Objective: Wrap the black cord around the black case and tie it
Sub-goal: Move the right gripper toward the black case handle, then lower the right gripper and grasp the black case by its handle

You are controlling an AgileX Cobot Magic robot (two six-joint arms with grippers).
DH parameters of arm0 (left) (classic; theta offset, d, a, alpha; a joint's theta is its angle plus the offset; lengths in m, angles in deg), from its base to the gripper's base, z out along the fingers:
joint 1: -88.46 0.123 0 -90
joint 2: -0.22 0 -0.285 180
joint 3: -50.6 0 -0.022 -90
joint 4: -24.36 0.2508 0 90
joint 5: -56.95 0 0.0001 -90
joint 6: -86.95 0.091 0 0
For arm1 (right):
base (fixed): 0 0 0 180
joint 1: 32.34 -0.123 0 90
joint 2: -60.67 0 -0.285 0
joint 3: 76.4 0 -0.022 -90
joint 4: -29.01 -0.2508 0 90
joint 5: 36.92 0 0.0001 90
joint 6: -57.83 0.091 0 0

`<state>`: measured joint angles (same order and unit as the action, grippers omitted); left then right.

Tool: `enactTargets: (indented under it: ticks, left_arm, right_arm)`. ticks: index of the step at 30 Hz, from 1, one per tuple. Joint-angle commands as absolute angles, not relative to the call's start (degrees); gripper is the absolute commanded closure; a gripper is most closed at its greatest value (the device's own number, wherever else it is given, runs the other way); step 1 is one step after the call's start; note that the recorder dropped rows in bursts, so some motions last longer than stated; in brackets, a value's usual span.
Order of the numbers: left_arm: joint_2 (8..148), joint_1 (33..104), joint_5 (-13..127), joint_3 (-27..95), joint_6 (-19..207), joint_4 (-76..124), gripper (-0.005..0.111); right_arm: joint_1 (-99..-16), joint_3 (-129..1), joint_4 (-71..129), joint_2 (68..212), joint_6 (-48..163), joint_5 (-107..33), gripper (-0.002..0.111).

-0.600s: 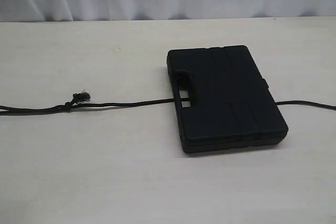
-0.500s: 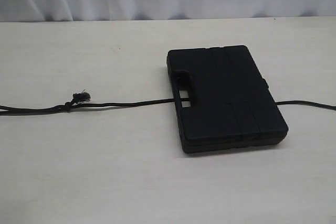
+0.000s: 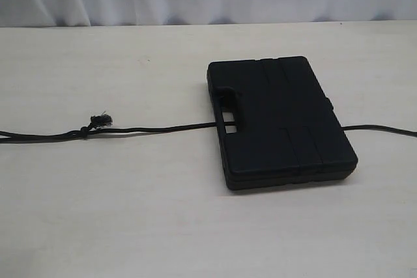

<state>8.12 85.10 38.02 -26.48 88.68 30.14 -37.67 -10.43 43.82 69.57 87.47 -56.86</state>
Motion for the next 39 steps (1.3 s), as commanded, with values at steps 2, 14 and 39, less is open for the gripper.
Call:
enactTargets:
  ticks: [2, 14, 39]
  left_arm:
    - [8.01, 85.22, 38.32, -26.62, 88.86, 29.77, 0.107]
    - [8.01, 85.22, 38.32, -26.62, 88.86, 29.77, 0.107]
    - [8.01, 85.22, 38.44, -26.62, 88.86, 29.77, 0.107]
  right_arm:
    - [-37.79, -26.62, 50.73, 81.37, 90.71, -24.34, 0.068]
    - [-37.79, -47.36, -1.92, 121.02, 57.33, -12.13, 0.053]
    - [-38.14, -57.31, -43.98, 155.56, 6.45, 8.44, 0.053]
